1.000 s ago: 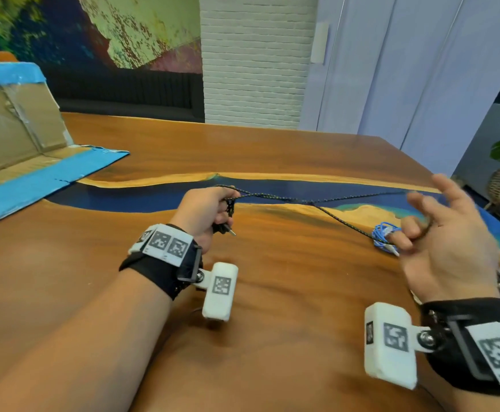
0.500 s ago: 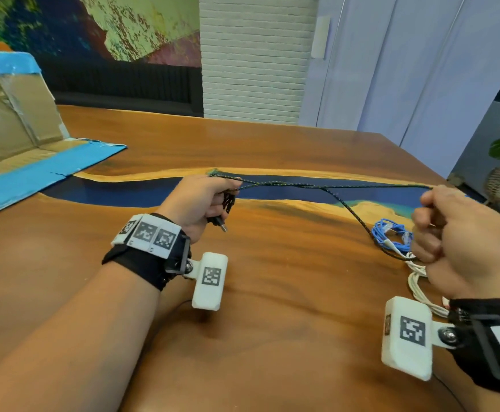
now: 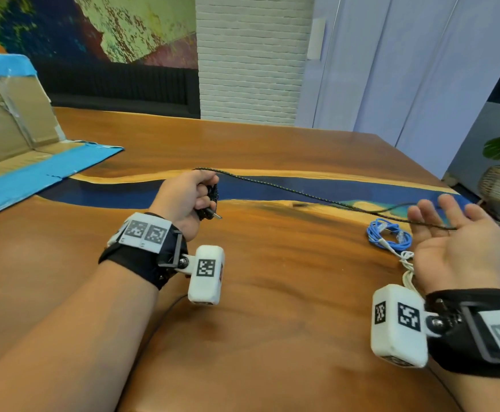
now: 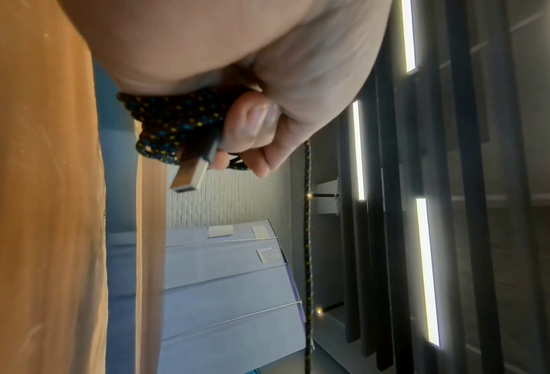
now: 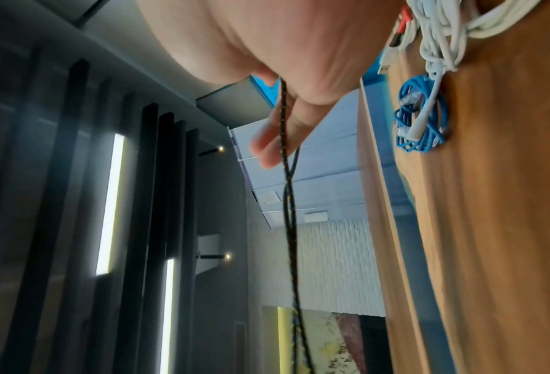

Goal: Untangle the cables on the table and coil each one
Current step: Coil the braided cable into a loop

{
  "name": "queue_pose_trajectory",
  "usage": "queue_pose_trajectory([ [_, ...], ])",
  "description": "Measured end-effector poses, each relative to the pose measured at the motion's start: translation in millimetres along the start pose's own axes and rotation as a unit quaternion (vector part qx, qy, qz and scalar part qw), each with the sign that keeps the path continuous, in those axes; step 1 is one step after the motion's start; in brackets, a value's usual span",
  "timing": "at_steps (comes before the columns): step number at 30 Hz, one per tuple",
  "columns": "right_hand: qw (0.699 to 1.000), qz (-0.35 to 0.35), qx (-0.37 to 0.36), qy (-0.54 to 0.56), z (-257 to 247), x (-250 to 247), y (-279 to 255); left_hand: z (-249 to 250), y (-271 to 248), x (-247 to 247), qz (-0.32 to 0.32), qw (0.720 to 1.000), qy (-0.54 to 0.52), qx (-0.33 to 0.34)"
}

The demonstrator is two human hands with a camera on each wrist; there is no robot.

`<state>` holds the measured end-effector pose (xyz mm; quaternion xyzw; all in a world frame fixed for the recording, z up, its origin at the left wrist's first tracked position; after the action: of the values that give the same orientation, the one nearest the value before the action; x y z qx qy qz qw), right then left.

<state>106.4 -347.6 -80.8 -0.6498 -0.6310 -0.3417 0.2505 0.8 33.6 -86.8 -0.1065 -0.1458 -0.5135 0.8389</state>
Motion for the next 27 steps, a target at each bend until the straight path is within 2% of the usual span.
queue_pose_trajectory([
  [3, 0.987, -0.081, 0.089, -0.111, 18, 15, -3, 3, -2, 0, 0.005, 1.0, 0.017, 0.009],
  [6, 0.93, -0.197, 0.178, -0.253, 43, 35, -22, 2, -5, 11, -0.025, 0.999, 0.03, 0.002],
  [8, 0.908, -0.231, 0.178, -0.302, 54, 42, -32, -1, -7, 20, -0.051, 0.998, 0.025, -0.013],
  [10, 0.897, -0.246, 0.168, -0.325, 63, 44, -35, -3, -8, 24, -0.068, 0.997, 0.008, -0.025],
  [14, 0.869, -0.254, 0.158, -0.394, 73, 35, -30, 1, -7, 18, -0.058, 0.998, -0.013, -0.023],
  [17, 0.846, -0.226, 0.083, -0.476, 61, 33, -26, 2, -10, 20, -0.053, 0.998, 0.028, -0.013],
  [20, 0.864, -0.261, 0.002, -0.431, 44, 51, -37, -1, -19, 37, -0.081, 0.995, 0.053, -0.012],
  [22, 0.891, -0.326, 0.037, -0.315, 47, 70, -57, -6, -29, 53, -0.106, 0.992, 0.061, -0.018],
  [23, 0.893, -0.356, 0.073, -0.265, 54, 78, -68, -9, -33, 61, -0.117, 0.991, 0.065, -0.019],
  [24, 0.886, -0.38, 0.101, -0.245, 62, 85, -78, -12, -36, 68, -0.128, 0.989, 0.068, -0.02],
  [27, 0.839, -0.437, 0.177, -0.271, 92, 93, -104, -23, -40, 81, -0.15, 0.986, 0.069, -0.023],
])
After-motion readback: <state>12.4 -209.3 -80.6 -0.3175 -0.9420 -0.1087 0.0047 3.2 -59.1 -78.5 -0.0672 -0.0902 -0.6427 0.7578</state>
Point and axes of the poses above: each hand's wrist, its own y-axis towards the middle knuckle, its own x-axis out of the palm, z = x × y, the point moved 7 cm from there along y, towards the middle knuckle, and after that the axes turned 10 degrees about -z, right-handed, at the moved point
